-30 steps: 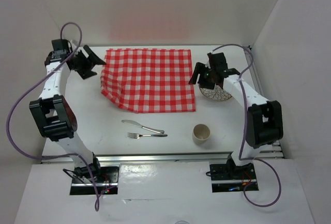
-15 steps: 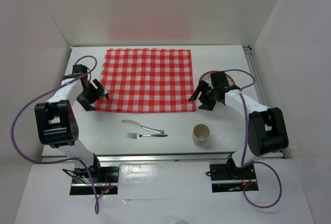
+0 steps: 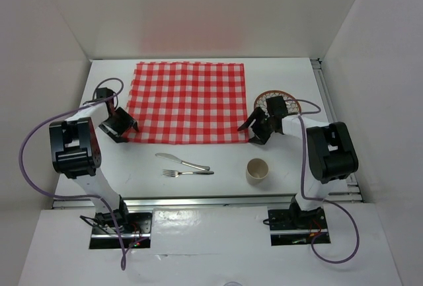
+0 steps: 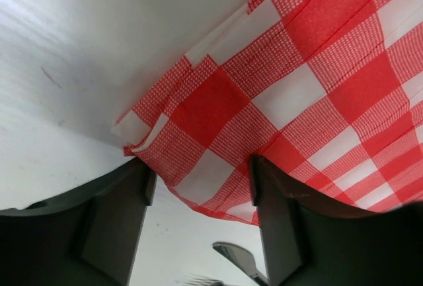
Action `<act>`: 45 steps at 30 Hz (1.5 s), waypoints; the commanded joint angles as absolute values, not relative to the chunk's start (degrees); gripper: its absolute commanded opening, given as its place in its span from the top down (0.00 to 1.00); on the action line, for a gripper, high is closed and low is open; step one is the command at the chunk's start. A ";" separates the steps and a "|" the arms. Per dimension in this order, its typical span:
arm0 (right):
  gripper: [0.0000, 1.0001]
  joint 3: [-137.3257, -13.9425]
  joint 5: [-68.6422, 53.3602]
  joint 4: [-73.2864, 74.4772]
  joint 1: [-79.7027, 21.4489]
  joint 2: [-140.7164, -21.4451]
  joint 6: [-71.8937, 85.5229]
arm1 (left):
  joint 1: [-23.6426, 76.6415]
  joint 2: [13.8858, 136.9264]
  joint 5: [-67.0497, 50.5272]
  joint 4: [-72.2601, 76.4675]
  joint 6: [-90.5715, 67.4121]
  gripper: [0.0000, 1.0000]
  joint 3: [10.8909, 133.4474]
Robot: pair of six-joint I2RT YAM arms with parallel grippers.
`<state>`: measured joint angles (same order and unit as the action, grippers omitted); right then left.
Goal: Set the dinner table for one person
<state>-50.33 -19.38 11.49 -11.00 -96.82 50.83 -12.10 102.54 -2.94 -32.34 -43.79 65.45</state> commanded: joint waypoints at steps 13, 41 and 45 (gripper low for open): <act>1.00 -62.91 -7.04 13.09 -15.03 -100.63 52.39 | -12.57 105.38 -9.13 -30.41 -43.60 1.00 72.33; 0.19 -50.71 -2.82 21.44 -10.90 -82.01 42.37 | -11.95 94.75 -11.09 -32.95 -40.70 0.00 62.64; 0.21 -54.74 -0.44 22.76 -10.90 -78.41 41.14 | -11.95 91.94 -4.59 -38.22 -39.38 0.00 70.21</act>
<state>-49.95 -3.36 22.22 -11.31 -83.50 42.76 -11.94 95.24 -9.39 -35.94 -41.63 65.06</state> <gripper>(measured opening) 0.803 0.999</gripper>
